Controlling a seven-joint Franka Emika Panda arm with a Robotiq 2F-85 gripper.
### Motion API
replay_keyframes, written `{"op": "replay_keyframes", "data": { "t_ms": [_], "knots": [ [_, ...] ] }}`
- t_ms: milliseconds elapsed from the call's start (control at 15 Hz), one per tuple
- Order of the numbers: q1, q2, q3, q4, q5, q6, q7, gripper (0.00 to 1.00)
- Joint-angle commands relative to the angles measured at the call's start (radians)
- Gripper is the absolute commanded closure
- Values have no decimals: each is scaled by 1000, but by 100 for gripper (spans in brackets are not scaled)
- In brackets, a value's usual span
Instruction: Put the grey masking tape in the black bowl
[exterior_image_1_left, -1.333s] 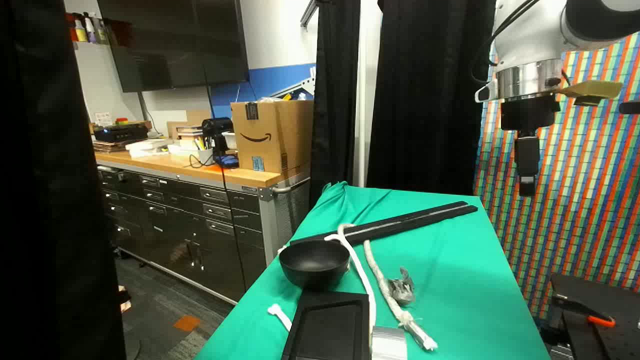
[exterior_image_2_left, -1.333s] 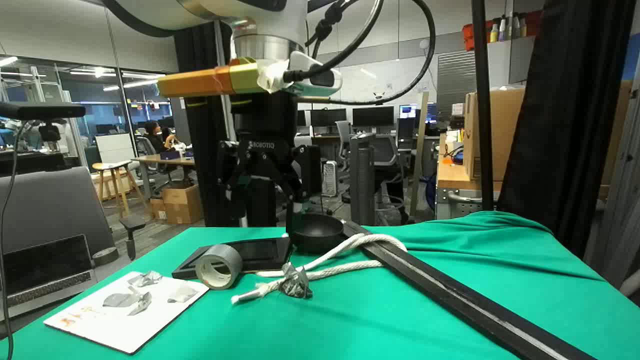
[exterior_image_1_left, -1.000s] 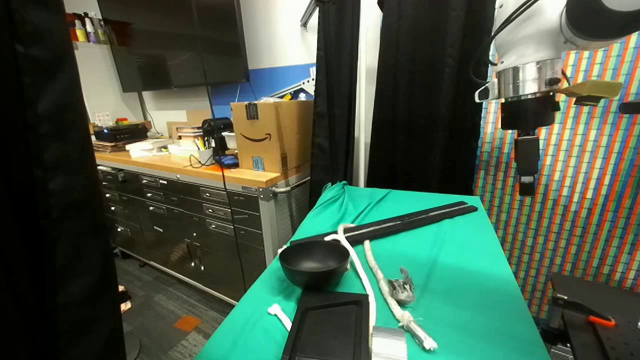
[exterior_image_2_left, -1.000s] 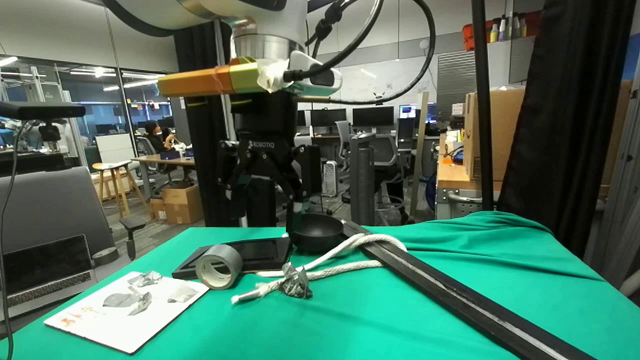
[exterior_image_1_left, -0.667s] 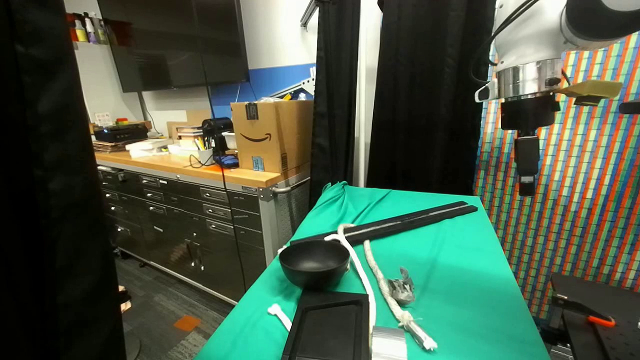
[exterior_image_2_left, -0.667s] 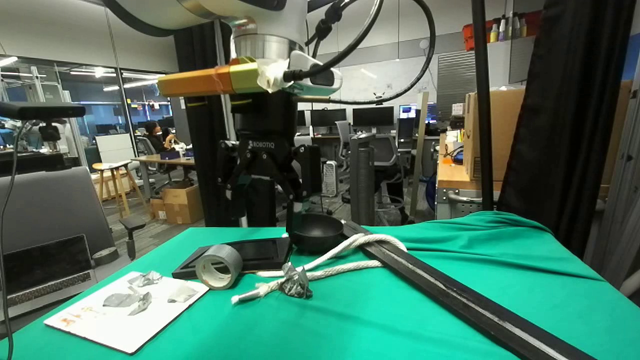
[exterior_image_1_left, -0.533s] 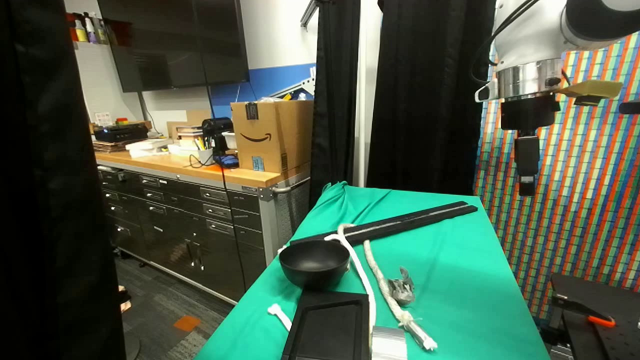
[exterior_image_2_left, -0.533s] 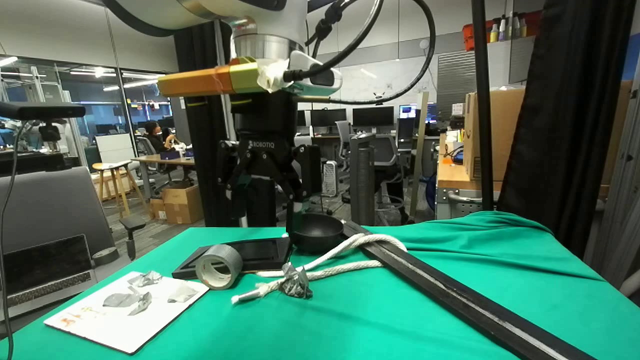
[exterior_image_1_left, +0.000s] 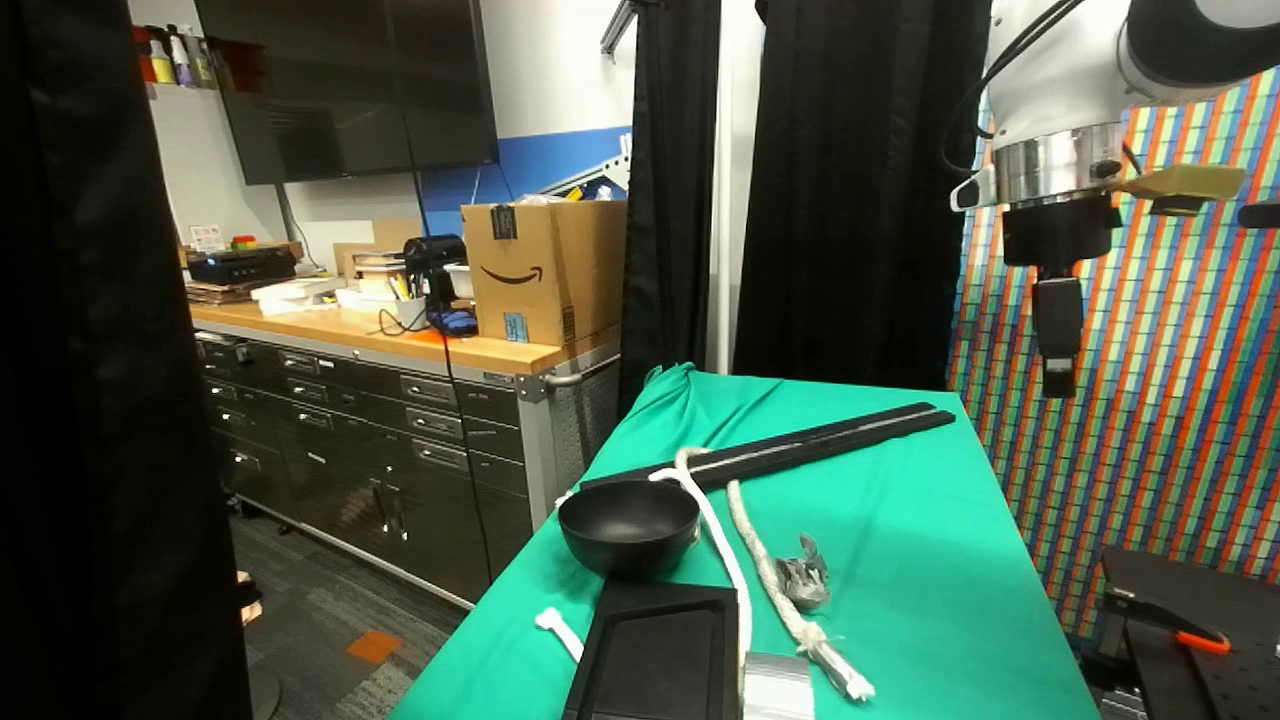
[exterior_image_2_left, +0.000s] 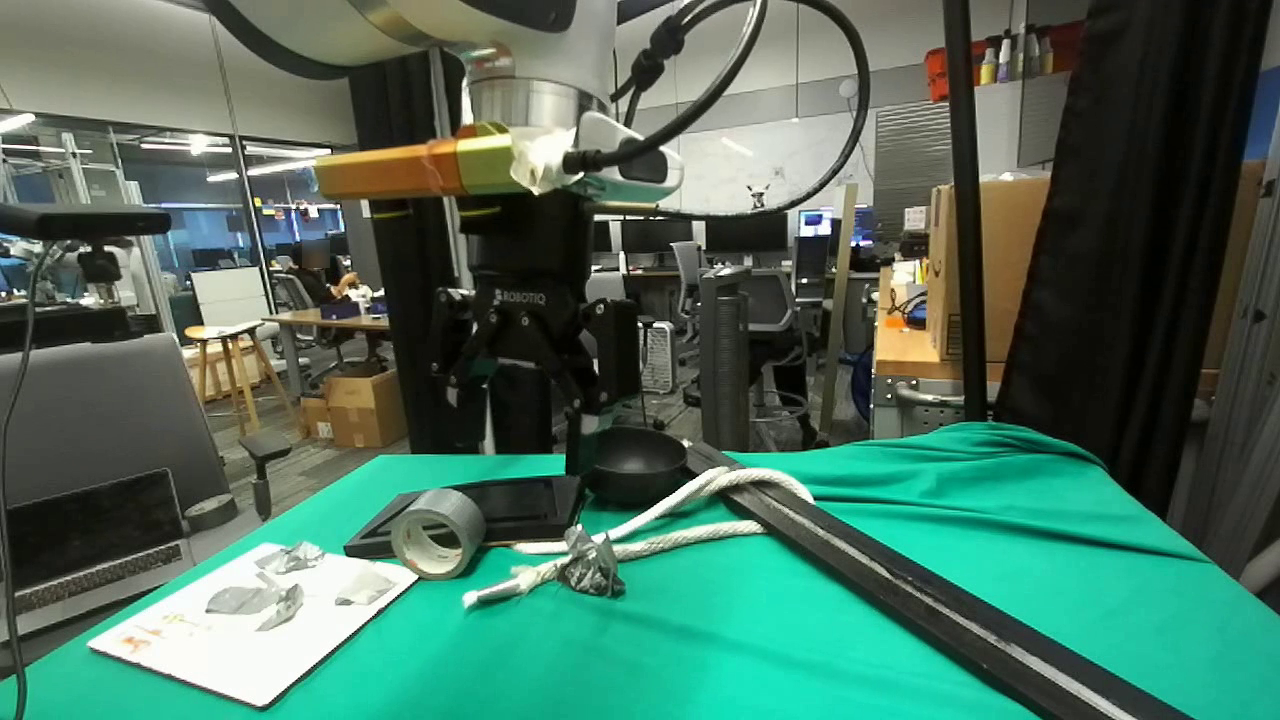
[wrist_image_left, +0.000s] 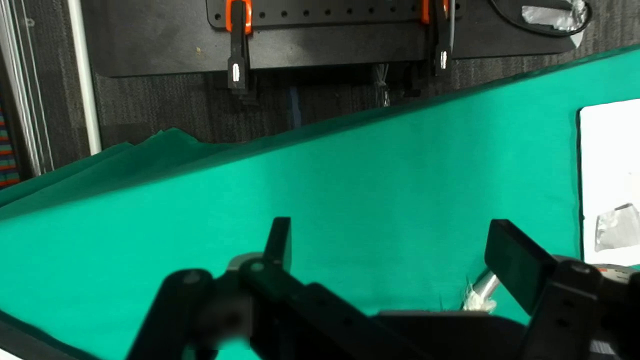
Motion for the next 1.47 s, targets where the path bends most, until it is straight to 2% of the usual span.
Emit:
{"op": "replay_keyframes", "data": {
  "t_ms": [0, 400, 800, 1067, 1400],
  "knots": [
    [3, 6, 1, 20, 40, -55, 32, 0],
    [8, 48, 61, 67, 146, -180, 226, 0],
    [37, 149, 193, 184, 287, -157, 531, 0],
    [58, 242, 273, 274, 309, -131, 755, 0],
    [105, 363, 314, 368, 285, -108, 971, 0]
  ]
}}
